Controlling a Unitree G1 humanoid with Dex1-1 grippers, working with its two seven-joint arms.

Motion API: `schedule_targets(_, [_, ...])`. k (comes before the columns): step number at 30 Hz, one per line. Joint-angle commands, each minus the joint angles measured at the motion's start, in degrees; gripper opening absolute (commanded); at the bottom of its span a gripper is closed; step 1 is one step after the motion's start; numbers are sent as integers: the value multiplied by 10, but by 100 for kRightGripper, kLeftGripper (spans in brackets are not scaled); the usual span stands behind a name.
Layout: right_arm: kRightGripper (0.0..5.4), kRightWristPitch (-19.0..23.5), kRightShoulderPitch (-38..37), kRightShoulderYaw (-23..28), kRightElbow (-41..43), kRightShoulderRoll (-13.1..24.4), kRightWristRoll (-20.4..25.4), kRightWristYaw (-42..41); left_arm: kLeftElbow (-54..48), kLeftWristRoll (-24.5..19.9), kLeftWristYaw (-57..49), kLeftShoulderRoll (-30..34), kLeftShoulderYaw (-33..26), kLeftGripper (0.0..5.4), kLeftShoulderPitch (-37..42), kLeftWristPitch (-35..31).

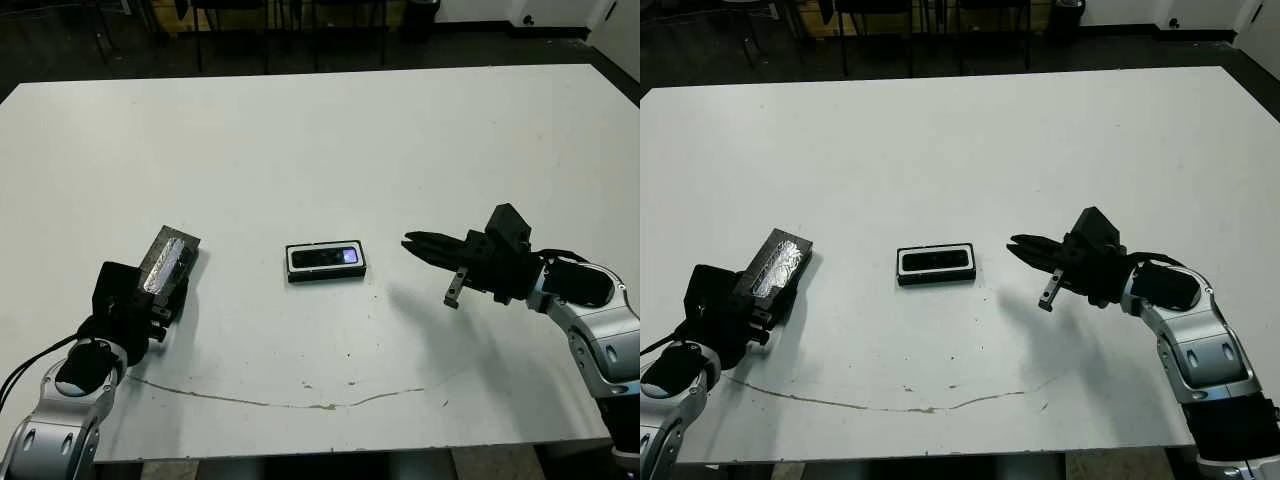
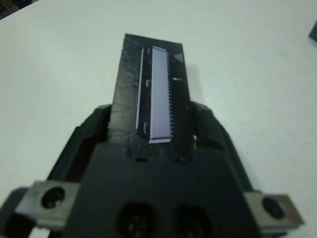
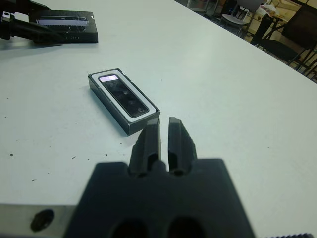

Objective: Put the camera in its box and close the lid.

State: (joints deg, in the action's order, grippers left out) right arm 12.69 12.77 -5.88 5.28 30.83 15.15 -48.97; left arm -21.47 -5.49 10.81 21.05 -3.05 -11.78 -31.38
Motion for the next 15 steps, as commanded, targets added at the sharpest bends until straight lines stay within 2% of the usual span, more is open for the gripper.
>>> schedule_targets(1, [0,12,-6,-2,-3,1,-2,0,6,-11,17,-1,-14,286,-23,0])
schedule_targets(6, [0,3,-5,-3,-5,1,-6,-1,-37,-60,43,-1,-66,286,-10,17])
schedule_targets(9, [0,2,-5,-3,-7,0,-5,-3,-54,-105,69,7,-101,286,10,14])
schedule_targets(11, [0,17,-5,-4,2,4,-6,3,-52,-146,97,15,-126,286,30,11])
schedule_targets(15, [0,16,-6,-2,7,5,-8,3,-27,-210,173,63,-151,286,83,6])
